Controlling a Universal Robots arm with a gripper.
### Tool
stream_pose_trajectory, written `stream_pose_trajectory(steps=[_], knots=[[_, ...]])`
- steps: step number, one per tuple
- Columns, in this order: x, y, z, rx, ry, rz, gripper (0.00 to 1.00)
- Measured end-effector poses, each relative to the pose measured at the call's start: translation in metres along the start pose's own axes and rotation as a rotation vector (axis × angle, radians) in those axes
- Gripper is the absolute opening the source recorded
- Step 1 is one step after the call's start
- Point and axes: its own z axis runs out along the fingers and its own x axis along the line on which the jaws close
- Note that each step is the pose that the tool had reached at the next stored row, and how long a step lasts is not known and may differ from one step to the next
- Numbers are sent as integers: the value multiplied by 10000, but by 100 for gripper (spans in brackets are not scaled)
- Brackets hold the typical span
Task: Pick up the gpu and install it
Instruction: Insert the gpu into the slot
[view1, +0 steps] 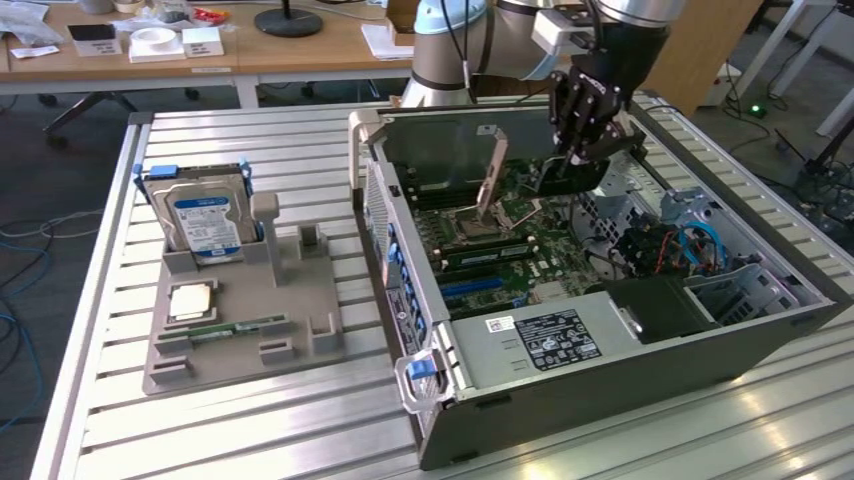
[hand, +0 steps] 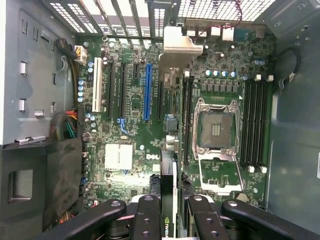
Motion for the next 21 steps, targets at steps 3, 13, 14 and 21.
stream_pose_trajectory(steps=[3, 13, 14, 21], knots=[[0, 5, 7, 0, -1, 3, 26], [-1, 28, 40, 2, 0, 3, 26], [-1, 31, 48, 2, -1, 2, 26], [-1, 51, 83, 3, 0, 3, 26]])
